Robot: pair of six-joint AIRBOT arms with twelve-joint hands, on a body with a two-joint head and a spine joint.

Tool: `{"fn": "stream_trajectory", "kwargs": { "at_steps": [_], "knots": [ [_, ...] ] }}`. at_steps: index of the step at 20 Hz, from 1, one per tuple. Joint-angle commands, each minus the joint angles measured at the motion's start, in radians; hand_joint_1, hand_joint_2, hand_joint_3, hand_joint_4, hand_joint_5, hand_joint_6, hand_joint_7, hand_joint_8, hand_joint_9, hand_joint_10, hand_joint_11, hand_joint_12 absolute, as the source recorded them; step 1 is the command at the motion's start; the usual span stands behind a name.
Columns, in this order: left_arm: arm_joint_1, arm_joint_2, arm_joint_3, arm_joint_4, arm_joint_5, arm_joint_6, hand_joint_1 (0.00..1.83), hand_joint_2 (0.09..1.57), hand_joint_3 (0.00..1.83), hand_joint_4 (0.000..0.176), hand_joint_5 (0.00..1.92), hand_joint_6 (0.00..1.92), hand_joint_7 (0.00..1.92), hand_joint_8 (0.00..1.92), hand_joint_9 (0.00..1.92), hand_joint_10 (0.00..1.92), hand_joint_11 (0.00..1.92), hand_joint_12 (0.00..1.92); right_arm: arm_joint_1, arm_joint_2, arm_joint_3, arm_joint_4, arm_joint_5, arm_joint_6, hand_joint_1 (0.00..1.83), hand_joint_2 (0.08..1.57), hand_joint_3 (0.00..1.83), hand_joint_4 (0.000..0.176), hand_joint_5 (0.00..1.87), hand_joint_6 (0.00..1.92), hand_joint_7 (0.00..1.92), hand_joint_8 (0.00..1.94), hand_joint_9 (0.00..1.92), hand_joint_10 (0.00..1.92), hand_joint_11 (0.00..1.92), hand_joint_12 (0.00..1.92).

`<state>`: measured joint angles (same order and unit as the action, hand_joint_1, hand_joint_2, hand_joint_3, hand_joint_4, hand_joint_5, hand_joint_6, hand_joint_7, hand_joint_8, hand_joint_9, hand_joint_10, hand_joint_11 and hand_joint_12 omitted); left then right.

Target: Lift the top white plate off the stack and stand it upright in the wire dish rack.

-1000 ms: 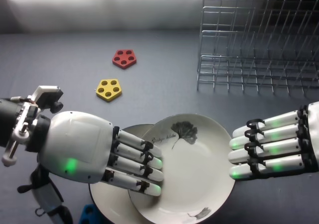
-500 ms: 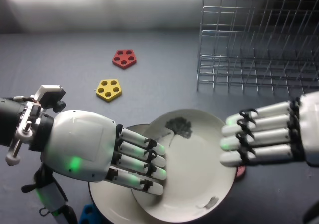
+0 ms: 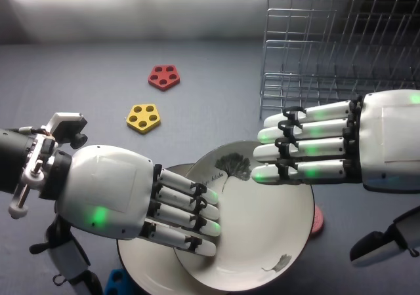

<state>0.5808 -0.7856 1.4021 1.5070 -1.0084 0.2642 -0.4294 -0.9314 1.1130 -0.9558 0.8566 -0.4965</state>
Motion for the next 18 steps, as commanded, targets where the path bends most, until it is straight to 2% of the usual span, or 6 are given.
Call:
{"fn": "stream_trajectory", "kwargs": {
  "at_steps": [1,5,12,16,18],
  "knots": [
    [-0.013,-0.007,-0.002,-0.06,-0.053,0.0,0.35,0.87,0.0,0.0,0.04,0.0,0.04,0.0,0.07,0.0,0.12,0.04,-0.005,-0.002,-0.005,0.037,0.079,-0.002,0.35,0.99,0.0,0.0,0.07,0.0,0.05,0.0,0.06,0.0,0.12,0.0],
    [-0.013,-0.008,0.0,-0.06,-0.053,0.0,0.33,0.87,0.0,0.0,0.04,0.0,0.05,0.0,0.05,0.0,0.11,0.03,-0.037,-0.049,0.011,0.008,0.03,-0.036,0.38,0.99,0.0,0.0,0.06,0.0,0.04,0.0,0.04,0.0,0.11,0.0],
    [-0.016,-0.008,0.001,-0.062,-0.052,0.0,0.35,0.86,0.0,0.0,0.05,0.0,0.05,0.01,0.07,0.01,0.11,0.03,-0.042,-0.114,0.061,-0.001,-0.004,-0.05,0.44,1.01,0.0,0.0,0.04,0.0,0.01,0.0,0.03,0.0,0.1,0.0],
    [-0.016,-0.008,0.001,-0.063,-0.052,0.0,0.32,0.87,0.0,0.0,0.04,0.0,0.05,0.0,0.06,0.0,0.09,0.02,-0.036,-0.142,0.07,-0.001,-0.031,-0.05,0.67,1.0,0.0,0.0,0.07,0.01,0.04,0.01,0.07,0.01,0.14,0.02],
    [-0.017,-0.008,0.001,-0.064,-0.052,0.0,0.33,0.87,0.0,0.0,0.04,0.0,0.04,0.0,0.06,0.0,0.09,0.02,-0.031,-0.149,0.07,-0.001,-0.034,-0.05,0.72,1.0,0.0,0.0,0.06,0.0,0.04,0.0,0.07,0.01,0.14,0.02]
  ]
}}
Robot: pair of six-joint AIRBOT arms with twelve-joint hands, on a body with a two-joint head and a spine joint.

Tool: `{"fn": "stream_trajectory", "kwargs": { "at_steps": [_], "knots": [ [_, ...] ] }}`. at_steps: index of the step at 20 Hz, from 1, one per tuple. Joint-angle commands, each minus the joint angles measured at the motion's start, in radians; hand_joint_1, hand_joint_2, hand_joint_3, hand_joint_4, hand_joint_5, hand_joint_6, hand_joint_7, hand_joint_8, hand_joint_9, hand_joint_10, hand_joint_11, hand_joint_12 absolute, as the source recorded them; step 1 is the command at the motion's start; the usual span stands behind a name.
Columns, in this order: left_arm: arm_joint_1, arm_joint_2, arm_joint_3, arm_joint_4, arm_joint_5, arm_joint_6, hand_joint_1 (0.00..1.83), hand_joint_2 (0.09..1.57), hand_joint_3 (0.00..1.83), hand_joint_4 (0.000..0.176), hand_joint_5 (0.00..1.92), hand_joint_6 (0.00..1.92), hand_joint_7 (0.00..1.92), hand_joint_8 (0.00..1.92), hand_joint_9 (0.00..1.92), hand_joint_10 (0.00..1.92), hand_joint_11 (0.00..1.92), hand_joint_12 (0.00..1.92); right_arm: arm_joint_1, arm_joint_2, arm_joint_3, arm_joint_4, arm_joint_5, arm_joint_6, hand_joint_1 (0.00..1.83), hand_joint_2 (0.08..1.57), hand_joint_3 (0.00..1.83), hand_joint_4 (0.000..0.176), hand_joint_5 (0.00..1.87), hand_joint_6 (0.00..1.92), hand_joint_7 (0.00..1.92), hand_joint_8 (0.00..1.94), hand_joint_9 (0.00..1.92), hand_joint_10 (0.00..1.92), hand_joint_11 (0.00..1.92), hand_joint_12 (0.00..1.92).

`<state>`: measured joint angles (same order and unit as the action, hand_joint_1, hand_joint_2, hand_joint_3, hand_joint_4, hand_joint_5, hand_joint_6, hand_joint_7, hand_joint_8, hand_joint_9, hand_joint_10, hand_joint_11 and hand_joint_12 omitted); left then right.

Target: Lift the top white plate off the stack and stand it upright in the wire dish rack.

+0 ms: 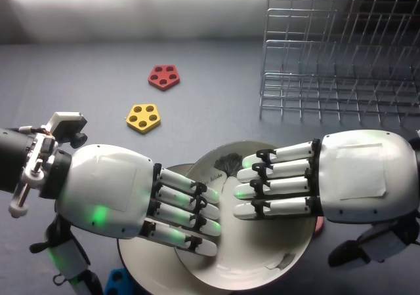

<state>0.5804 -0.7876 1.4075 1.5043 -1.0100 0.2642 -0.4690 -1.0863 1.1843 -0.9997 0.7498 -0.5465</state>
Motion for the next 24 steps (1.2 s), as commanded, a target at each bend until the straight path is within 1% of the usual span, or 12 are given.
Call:
{"fn": "stream_trajectory", "kwargs": {
  "at_steps": [1,2,3,5,6,7,15,20,21,22,23,24],
  "knots": [
    [-0.016,-0.006,-0.004,-0.061,-0.051,0.0,0.33,0.87,0.0,0.0,0.04,0.0,0.04,0.0,0.06,0.0,0.09,0.02,0.012,0.005,-0.004,0.043,0.073,0.0,0.73,1.0,0.0,0.0,0.05,0.0,0.04,0.0,0.07,0.01,0.14,0.02],
    [-0.016,-0.006,-0.004,-0.062,-0.051,0.0,0.32,0.87,0.0,0.0,0.04,0.0,0.05,0.0,0.07,0.0,0.1,0.02,0.015,0.005,-0.007,0.043,0.073,0.0,0.86,1.01,0.0,0.0,0.07,0.01,0.04,0.0,0.08,0.01,0.16,0.03],
    [-0.016,-0.006,-0.004,-0.063,-0.051,0.0,0.32,0.87,0.0,0.0,0.02,0.0,0.04,0.0,0.05,0.0,0.09,0.02,0.019,0.005,-0.011,0.043,0.073,0.0,0.93,1.03,0.0,0.0,0.1,0.01,0.06,0.01,0.1,0.01,0.18,0.04],
    [-0.016,-0.006,-0.004,-0.065,-0.051,-0.001,0.32,0.87,0.0,0.0,0.03,0.0,0.04,0.0,0.06,0.0,0.1,0.02,0.025,0.006,-0.015,0.043,0.073,0.0,1.02,1.02,0.0,0.0,0.15,0.01,0.11,0.01,0.15,0.01,0.23,0.06],
    [-0.016,-0.006,-0.005,-0.066,-0.051,-0.001,0.31,0.87,0.0,0.0,0.03,0.0,0.04,0.0,0.05,0.0,0.09,0.02,0.03,0.007,-0.016,0.043,0.073,0.0,1.11,1.0,0.0,0.0,0.27,0.02,0.22,0.01,0.23,0.01,0.31,0.09],
    [-0.016,-0.006,-0.005,-0.067,-0.051,-0.001,0.31,0.87,0.0,0.0,0.04,0.01,0.05,0.0,0.06,0.0,0.09,0.02,0.034,0.007,-0.016,0.043,0.073,0.0,1.16,0.99,0.0,0.0,0.35,0.01,0.28,0.01,0.28,0.01,0.35,0.1],
    [-0.013,-0.005,-0.006,-0.07,-0.052,-0.002,0.31,0.87,0.0,0.0,0.04,0.0,0.05,0.0,0.06,0.0,0.09,0.02,0.064,0.026,-0.039,0.043,0.073,0.0,1.18,0.99,0.0,0.0,0.38,0.0,0.29,0.0,0.3,0.0,0.36,0.1],
    [-0.007,-0.003,-0.005,-0.078,-0.052,-0.002,0.31,0.87,0.0,0.0,0.05,0.0,0.05,0.0,0.06,0.0,0.09,0.02,0.049,0.043,-0.069,0.069,0.067,0.0,1.18,0.99,0.0,0.0,0.38,0.0,0.29,0.0,0.3,0.0,0.36,0.1],
    [-0.006,-0.003,-0.004,-0.08,-0.052,-0.001,0.33,0.86,0.0,0.0,0.05,0.0,0.06,0.0,0.07,0.0,0.1,0.02,0.044,0.045,-0.076,0.074,0.067,0.0,1.24,1.02,0.0,0.0,0.53,0.02,0.47,0.02,0.48,0.02,0.56,0.16],
    [-0.006,-0.003,-0.004,-0.08,-0.052,-0.001,0.32,0.87,0.0,0.0,0.04,0.0,0.05,0.0,0.06,0.0,0.09,0.02,0.041,0.046,-0.081,0.077,0.061,0.0,1.33,1.06,0.0,0.0,0.71,0.02,0.66,0.02,0.7,0.03,0.79,0.19],
    [-0.006,-0.003,-0.004,-0.081,-0.051,-0.001,0.31,0.87,0.0,0.0,0.04,0.0,0.05,0.0,0.06,0.0,0.09,0.02,0.039,0.046,-0.083,0.081,0.054,0.0,1.45,1.11,0.0,0.0,0.84,0.91,0.82,0.66,0.9,0.71,0.84,1.2],
    [-0.007,-0.003,-0.004,-0.085,-0.051,-0.001,0.29,0.87,0.0,0.0,0.03,0.0,0.05,0.0,0.07,0.0,0.09,0.02,0.038,0.046,-0.083,0.089,0.052,0.0,1.48,1.08,0.0,0.0,0.96,1.0,0.93,0.7,1.02,0.78,0.91,1.36]
  ]
}}
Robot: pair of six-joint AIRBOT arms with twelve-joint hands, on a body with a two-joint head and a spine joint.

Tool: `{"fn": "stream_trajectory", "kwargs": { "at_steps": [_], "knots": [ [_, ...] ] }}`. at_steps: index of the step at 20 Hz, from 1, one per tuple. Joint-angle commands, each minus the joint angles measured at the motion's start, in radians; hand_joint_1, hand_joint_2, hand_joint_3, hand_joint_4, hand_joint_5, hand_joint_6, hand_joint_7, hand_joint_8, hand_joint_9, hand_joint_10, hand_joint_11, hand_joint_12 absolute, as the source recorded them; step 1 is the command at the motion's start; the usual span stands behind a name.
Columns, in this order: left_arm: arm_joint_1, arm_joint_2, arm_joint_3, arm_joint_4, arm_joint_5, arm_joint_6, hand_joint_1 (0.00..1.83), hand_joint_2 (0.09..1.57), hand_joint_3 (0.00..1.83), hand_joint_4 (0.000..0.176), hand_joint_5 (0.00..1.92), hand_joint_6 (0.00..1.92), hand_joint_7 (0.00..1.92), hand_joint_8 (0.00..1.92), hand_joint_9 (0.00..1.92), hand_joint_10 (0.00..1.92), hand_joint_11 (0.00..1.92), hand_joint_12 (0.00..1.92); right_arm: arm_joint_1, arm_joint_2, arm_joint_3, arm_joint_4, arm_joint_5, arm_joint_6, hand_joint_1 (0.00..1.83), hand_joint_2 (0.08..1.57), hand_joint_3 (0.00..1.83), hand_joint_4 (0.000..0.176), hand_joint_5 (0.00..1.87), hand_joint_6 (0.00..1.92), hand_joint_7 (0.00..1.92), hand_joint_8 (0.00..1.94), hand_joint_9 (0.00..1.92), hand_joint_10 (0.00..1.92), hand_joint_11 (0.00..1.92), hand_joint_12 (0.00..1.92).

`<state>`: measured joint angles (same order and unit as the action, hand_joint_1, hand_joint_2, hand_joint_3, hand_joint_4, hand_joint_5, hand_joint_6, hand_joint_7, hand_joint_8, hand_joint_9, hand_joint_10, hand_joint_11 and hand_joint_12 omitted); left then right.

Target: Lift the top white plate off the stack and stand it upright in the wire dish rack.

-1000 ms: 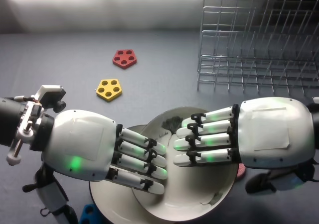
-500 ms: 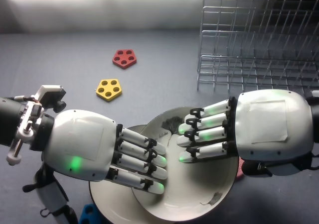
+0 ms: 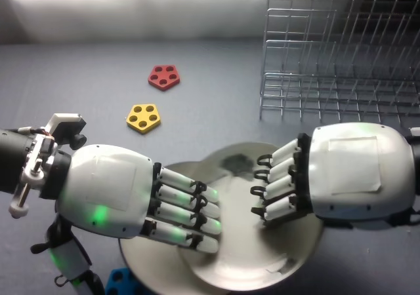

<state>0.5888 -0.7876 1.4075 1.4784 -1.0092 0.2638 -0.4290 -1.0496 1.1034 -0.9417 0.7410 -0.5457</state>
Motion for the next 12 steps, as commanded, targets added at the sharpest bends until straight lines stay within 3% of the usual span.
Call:
{"fn": "stream_trajectory", "kwargs": {
  "at_steps": [1,4,5,6,10,11,12],
  "knots": [
    [-0.016,-0.003,-0.004,-0.06,-0.052,-0.001,0.29,0.87,0.0,0.0,0.03,0.0,0.05,0.0,0.07,0.0,0.09,0.02,-0.003,0.004,0.002,0.038,0.057,-0.001,1.49,1.07,0.0,0.0,0.99,0.99,0.97,0.68,1.06,0.77,0.93,1.38],
    [-0.016,-0.002,-0.002,-0.06,-0.052,-0.001,0.29,0.87,0.0,0.0,0.03,0.0,0.04,0.0,0.06,0.0,0.09,0.02,0.001,-0.02,0.015,0.047,0.03,-0.001,1.5,1.03,0.0,0.0,1.06,0.86,1.11,0.48,1.19,0.59,0.99,1.31],
    [-0.016,-0.002,0.001,-0.062,-0.053,-0.002,0.3,0.87,0.0,0.0,0.02,0.0,0.03,0.0,0.05,0.0,0.09,0.01,0.001,-0.024,0.017,0.048,0.023,-0.001,1.48,1.12,0.0,0.0,0.88,1.11,0.9,0.77,0.97,0.9,0.83,1.5],
    [-0.017,-0.002,0.007,-0.07,-0.056,-0.006,0.3,0.87,0.0,0.0,0.02,0.0,0.03,0.0,0.05,0.0,0.09,0.01,0.002,-0.029,0.018,0.05,0.019,-0.001,1.48,1.12,0.0,0.0,0.88,1.11,0.9,0.77,0.97,0.9,0.83,1.5],
    [-0.025,0.005,0.028,-0.096,-0.065,-0.024,0.3,0.87,0.0,0.0,0.01,0.0,0.03,0.0,0.05,0.0,0.09,0.02,0.016,-0.03,0.014,0.057,0.019,-0.001,1.5,1.05,0.0,0.0,1.0,0.96,1.06,0.54,1.13,0.69,0.96,1.36],
    [-0.03,0.009,0.035,-0.11,-0.07,-0.034,0.29,0.87,0.0,0.0,0.02,0.0,0.02,0.0,0.04,0.0,0.08,0.01,0.026,-0.03,0.014,0.059,0.019,-0.001,1.5,1.03,0.0,0.0,1.03,0.91,1.21,0.28,1.21,0.55,1.01,1.29],
    [-0.033,0.011,0.04,-0.118,-0.075,-0.039,0.31,0.87,0.0,0.0,0.03,0.01,0.04,0.01,0.05,0.01,0.09,0.01,0.034,-0.03,0.013,0.06,0.019,-0.001,1.5,1.02,0.0,0.0,1.04,0.87,1.26,0.2,1.24,0.51,1.0,1.3]
  ]
}}
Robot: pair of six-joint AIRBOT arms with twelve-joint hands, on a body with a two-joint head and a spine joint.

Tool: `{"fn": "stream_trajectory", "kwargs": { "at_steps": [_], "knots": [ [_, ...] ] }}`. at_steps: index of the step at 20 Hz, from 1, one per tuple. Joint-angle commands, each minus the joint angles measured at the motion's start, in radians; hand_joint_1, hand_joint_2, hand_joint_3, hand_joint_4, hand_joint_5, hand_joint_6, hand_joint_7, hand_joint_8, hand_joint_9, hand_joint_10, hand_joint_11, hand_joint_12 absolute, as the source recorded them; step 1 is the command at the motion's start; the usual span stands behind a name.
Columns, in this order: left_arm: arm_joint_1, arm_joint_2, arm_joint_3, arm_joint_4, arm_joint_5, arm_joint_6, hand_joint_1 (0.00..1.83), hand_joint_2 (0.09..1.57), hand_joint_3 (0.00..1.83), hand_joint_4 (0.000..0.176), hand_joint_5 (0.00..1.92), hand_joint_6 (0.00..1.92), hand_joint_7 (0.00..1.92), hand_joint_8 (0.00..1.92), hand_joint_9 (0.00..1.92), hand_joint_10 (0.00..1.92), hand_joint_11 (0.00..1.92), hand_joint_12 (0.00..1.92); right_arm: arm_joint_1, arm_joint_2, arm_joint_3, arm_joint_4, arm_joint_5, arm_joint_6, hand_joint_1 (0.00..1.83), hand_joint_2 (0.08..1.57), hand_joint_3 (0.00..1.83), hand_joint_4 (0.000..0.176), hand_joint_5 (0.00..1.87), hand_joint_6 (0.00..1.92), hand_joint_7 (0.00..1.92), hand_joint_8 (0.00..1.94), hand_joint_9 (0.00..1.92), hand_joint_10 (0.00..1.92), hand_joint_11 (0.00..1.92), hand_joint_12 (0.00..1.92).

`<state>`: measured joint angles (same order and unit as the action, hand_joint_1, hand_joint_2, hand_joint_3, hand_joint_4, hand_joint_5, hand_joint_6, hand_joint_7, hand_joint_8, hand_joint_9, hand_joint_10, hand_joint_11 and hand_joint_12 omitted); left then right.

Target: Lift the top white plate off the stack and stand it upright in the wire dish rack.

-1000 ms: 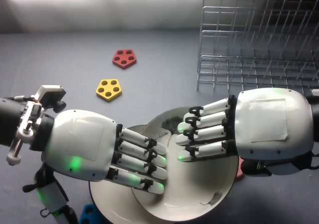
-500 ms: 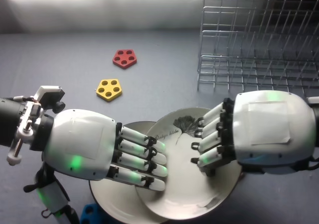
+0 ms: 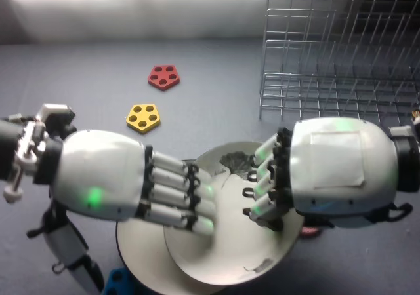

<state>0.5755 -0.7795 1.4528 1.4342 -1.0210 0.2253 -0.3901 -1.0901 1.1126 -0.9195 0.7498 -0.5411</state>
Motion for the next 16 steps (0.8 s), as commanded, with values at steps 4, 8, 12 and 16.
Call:
{"fn": "stream_trajectory", "kwargs": {
  "at_steps": [4,8,12,16],
  "knots": [
    [-0.029,0.017,0.026,-0.088,-0.078,-0.029,0.32,0.87,0.0,0.0,0.02,0.0,0.03,0.0,0.05,0.0,0.09,0.01,0.056,0.012,-0.002,0.04,0.012,0.021,1.5,1.01,0.0,0.0,1.05,0.82,1.26,0.22,1.27,0.47,1.02,1.29],
    [-0.038,0.04,0.038,-0.118,-0.091,-0.055,0.32,0.88,0.0,0.0,0.01,0.0,0.03,0.0,0.05,0.0,0.08,0.01,0.109,0.013,0.011,0.041,0.022,0.098,1.5,1.01,0.0,0.0,1.07,0.77,1.32,0.09,1.29,0.44,1.03,1.28],
    [-0.047,0.065,0.043,-0.158,-0.099,-0.084,0.32,0.87,0.0,0.0,0.02,0.0,0.04,0.0,0.05,0.0,0.09,0.02,0.174,0.013,0.023,0.016,0.022,0.192,1.5,1.01,0.0,0.0,1.08,0.74,1.33,0.08,1.31,0.41,1.03,1.28],
    [-0.057,0.092,0.043,-0.183,-0.098,-0.107,0.33,0.87,0.0,0.0,0.02,0.0,0.04,0.0,0.05,0.0,0.09,0.01,0.236,0.01,0.025,0.001,0.014,0.216,1.51,1.0,0.0,0.0,1.08,0.73,1.34,0.06,1.36,0.31,1.04,1.26]
  ]
}}
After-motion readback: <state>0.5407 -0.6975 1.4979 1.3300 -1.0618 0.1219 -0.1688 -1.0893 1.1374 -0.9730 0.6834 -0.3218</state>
